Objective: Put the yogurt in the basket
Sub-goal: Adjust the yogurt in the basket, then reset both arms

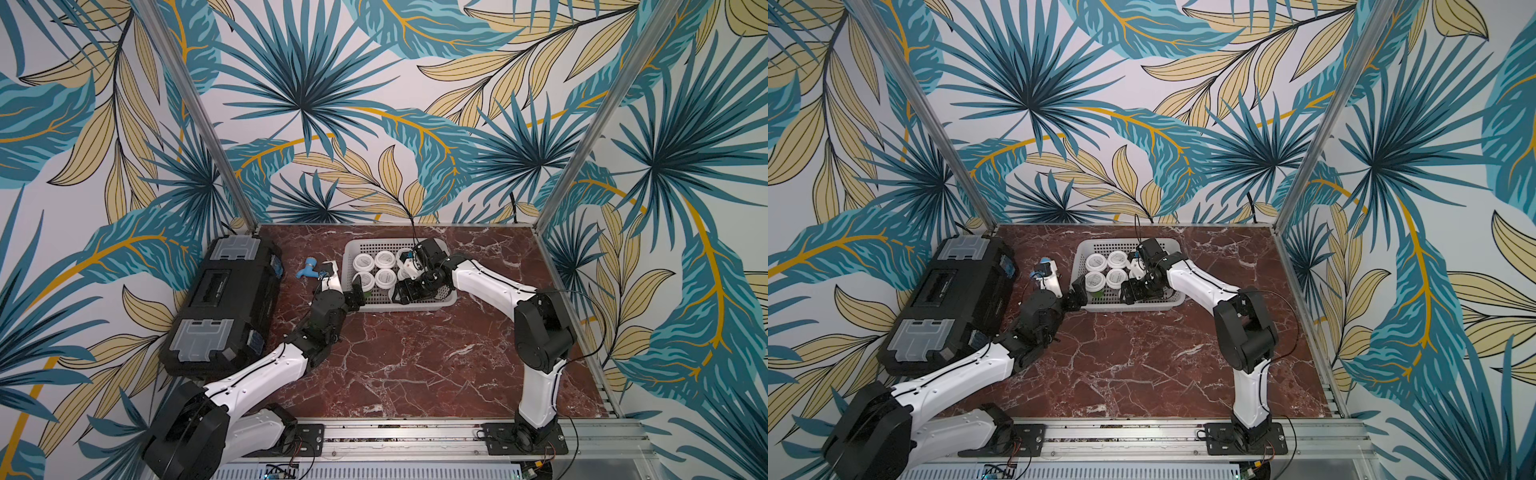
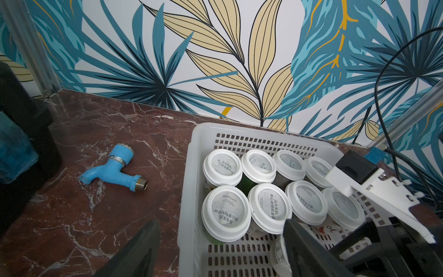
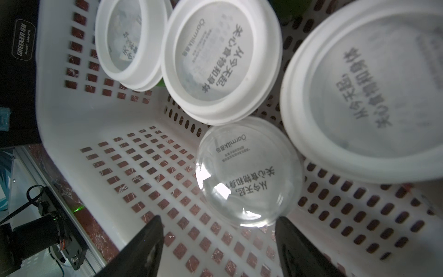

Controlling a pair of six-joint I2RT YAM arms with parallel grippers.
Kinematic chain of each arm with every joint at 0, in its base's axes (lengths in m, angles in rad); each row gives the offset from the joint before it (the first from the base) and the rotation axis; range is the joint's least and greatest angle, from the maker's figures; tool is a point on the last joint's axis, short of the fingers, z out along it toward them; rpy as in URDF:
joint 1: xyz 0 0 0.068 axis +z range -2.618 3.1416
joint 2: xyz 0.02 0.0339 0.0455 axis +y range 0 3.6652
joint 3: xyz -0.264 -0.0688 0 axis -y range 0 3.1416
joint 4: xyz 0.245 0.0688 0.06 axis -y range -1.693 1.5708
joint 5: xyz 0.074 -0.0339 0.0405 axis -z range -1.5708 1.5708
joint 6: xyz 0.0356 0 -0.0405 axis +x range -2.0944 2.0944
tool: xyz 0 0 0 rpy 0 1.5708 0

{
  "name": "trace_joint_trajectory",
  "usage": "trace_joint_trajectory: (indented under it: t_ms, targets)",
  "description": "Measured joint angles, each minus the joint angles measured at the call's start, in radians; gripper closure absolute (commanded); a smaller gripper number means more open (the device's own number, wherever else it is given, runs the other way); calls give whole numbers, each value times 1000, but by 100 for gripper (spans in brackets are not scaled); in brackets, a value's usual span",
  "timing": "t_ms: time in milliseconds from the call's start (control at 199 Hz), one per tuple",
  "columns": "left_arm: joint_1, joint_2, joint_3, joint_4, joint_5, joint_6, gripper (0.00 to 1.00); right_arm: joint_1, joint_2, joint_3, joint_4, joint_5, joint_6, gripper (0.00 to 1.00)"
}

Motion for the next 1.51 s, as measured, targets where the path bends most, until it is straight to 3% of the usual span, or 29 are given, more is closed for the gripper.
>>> trace_joint_trajectory:
  t_ms: [272, 579, 886, 1077, 1208, 1510]
  targets:
    - [4, 0, 0, 0, 0, 0, 15, 0, -23, -5, -3, 48, -7, 22]
    - [5, 8, 0, 0, 8, 0, 15, 0, -174, -105, 72, 113, -6, 21]
    - [8, 38, 1, -2, 26, 0, 12, 0, -337, -251, 213, 244, 1, 14]
    - [10, 70, 5, -18, 38, 3, 6, 1, -428, -348, 287, 379, 5, 0]
    - [19, 93, 28, -42, 56, 15, 0, -5, -471, -380, 314, 457, 9, 0]
    - [45, 110, 55, -72, 74, 27, 0, -18, -534, -412, 318, 510, 8, 0]
